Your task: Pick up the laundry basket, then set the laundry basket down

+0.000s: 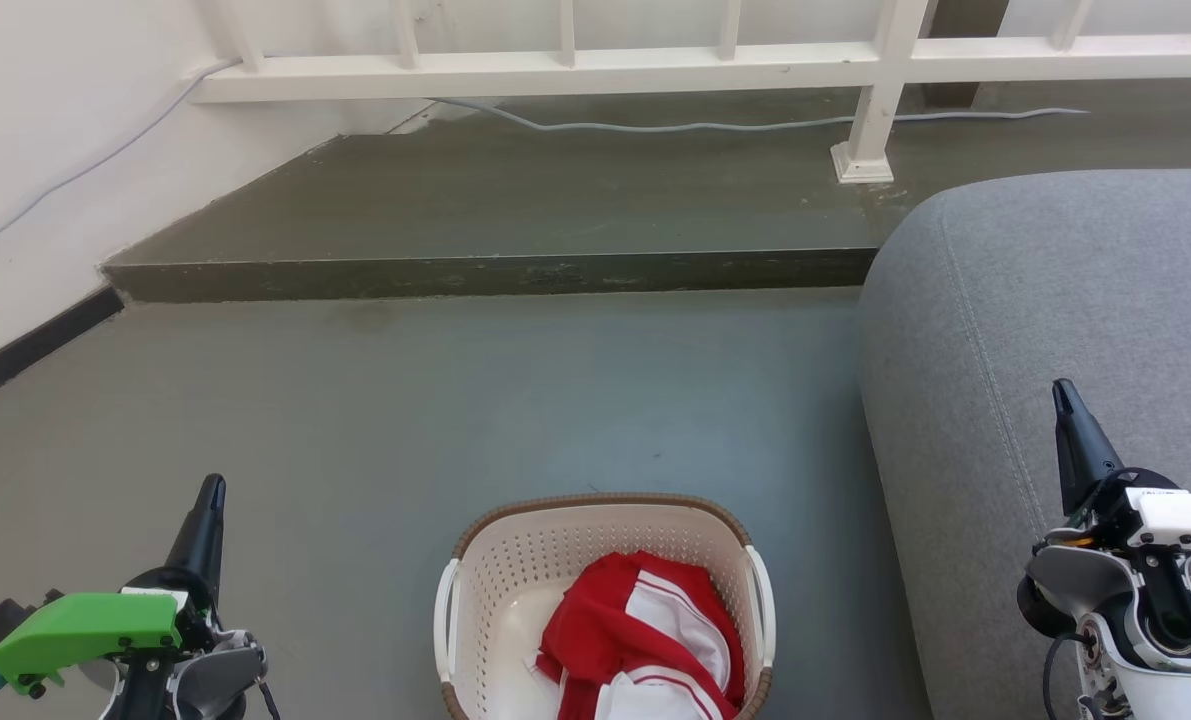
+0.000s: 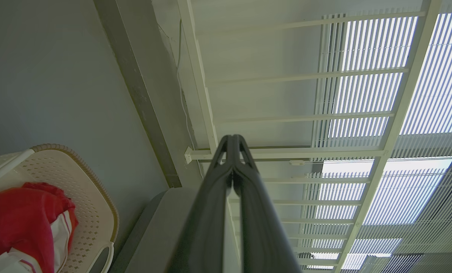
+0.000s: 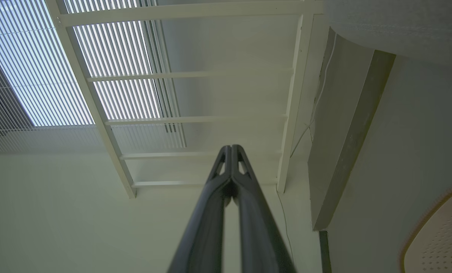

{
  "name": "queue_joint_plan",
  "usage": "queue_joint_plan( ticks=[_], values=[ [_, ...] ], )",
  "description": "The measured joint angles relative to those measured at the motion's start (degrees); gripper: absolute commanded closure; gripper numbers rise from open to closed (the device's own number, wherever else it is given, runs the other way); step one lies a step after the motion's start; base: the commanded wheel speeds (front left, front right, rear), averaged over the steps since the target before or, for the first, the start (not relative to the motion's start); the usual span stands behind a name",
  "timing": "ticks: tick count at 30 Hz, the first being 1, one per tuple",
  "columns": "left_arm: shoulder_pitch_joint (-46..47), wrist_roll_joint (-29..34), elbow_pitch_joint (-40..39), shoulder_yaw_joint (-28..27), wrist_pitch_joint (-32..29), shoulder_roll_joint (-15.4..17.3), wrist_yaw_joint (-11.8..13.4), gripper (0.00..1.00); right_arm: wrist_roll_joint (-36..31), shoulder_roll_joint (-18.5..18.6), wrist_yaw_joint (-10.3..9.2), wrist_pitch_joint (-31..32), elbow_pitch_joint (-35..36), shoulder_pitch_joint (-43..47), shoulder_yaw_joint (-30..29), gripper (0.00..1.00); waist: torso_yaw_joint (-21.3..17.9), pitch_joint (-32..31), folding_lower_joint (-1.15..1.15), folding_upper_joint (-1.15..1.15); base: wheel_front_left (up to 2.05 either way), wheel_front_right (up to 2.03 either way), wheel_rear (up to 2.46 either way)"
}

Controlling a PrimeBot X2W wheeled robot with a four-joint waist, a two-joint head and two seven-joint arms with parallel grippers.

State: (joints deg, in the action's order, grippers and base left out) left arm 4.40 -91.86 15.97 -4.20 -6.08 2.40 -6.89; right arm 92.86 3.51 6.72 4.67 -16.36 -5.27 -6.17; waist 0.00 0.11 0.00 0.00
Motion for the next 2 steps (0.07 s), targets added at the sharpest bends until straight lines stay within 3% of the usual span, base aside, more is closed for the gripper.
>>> queue_joint_plan(
  ticks=[2],
  values=[
    [0.0,0.0,0.0,0.0,0.0,0.0,0.0,1.0,0.0,0.0,0.0,0.0,0.0,0.0,-0.01,1.0,0.0,0.0,0.0,0.0,0.0,0.0,0.0]
  ],
)
